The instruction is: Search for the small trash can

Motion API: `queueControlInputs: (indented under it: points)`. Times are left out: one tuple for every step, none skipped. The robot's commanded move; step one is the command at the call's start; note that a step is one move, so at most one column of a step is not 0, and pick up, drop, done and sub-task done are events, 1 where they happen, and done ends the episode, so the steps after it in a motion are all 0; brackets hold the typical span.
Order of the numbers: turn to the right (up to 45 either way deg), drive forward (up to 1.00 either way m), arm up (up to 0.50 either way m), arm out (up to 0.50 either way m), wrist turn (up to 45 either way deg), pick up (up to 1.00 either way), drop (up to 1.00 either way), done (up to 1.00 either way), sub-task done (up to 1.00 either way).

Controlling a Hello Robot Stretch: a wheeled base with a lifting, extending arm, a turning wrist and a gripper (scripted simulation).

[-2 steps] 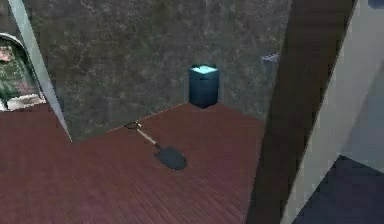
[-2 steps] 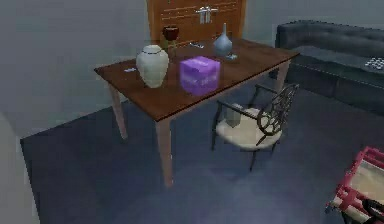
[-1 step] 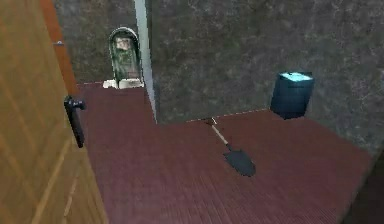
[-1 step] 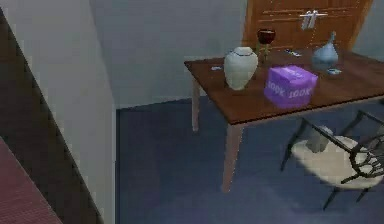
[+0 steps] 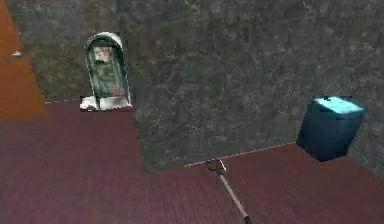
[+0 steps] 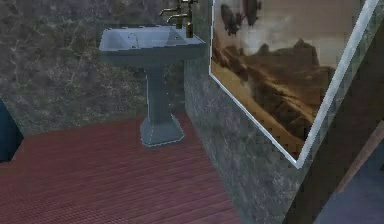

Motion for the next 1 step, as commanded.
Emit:
queueControlInputs:
  points:
    - [-18.0, 0.00, 0.00, 0.00, 0.0, 0.00, 0.00, 0.00, 0.00]
